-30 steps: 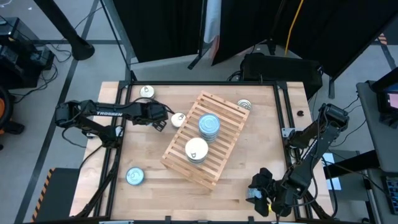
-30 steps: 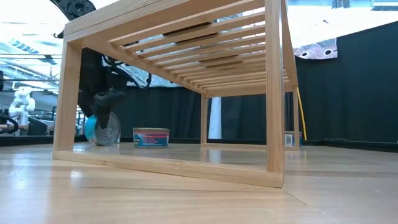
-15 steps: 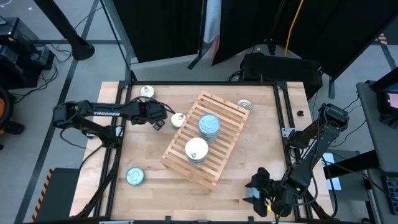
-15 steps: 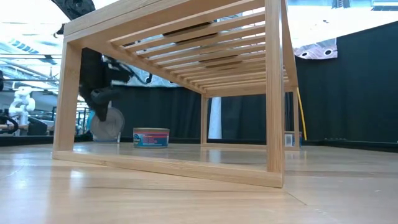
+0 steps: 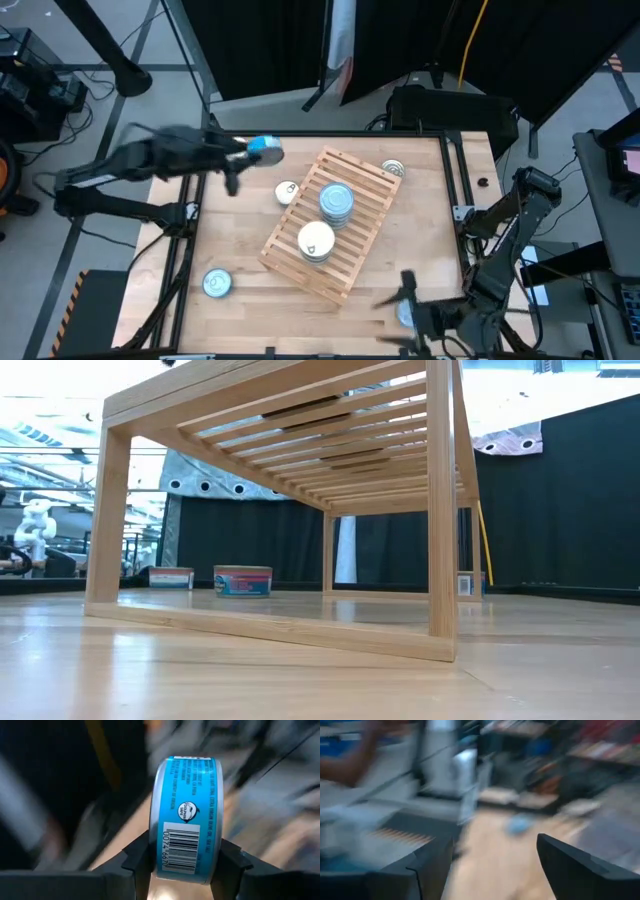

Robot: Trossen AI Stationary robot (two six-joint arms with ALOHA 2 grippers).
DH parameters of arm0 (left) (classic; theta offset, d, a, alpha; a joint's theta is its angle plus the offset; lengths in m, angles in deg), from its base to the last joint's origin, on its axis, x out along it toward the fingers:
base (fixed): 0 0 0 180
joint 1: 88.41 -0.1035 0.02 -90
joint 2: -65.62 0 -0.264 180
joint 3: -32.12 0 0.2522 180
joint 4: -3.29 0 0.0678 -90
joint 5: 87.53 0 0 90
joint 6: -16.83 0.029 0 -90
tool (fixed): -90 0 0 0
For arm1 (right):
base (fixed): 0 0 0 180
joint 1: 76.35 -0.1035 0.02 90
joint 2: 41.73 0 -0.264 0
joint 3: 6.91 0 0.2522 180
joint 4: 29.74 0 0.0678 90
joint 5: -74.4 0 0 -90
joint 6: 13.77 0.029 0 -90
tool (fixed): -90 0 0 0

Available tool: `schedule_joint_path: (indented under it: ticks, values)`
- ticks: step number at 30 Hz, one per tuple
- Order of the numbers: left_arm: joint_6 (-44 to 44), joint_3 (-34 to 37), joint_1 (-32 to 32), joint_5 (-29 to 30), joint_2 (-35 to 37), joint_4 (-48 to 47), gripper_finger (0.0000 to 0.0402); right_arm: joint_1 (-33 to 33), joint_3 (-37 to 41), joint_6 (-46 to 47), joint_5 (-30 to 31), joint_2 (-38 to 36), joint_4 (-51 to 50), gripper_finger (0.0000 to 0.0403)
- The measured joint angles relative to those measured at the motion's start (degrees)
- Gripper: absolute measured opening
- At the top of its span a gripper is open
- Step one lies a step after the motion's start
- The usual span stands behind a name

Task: Stack canned seafood by type on shelf
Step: Put the yellow-blue tuna can on the shelf

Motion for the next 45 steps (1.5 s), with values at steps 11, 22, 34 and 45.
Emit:
schedule_joint_path:
  ticks: [11,22,34,45]
  values:
    - [-0.97,-7.66,-1.52,-24.21,-2.48,24.33,0.0153,11.27,-17.52,-48.97,9.65,-0.02,3.67,0.0279]
    - [-12.3,-7.62,0.2,-44.12,-14.57,31.34,0.0154,19.48,-20.69,-93.84,-6.42,-0.05,4.12,0.0279]
    - [-19.22,-7.62,2.24,-51.23,-17.12,25.9,0.0154,19.69,-20.63,-124.15,0.87,6.61,0.22,0.0279]
    - [-22.09,-7.62,5.29,-50.45,-16.99,20.39,0.0155,22.55,-20.62,-142.48,3.86,11.55,9.32,0.0279]
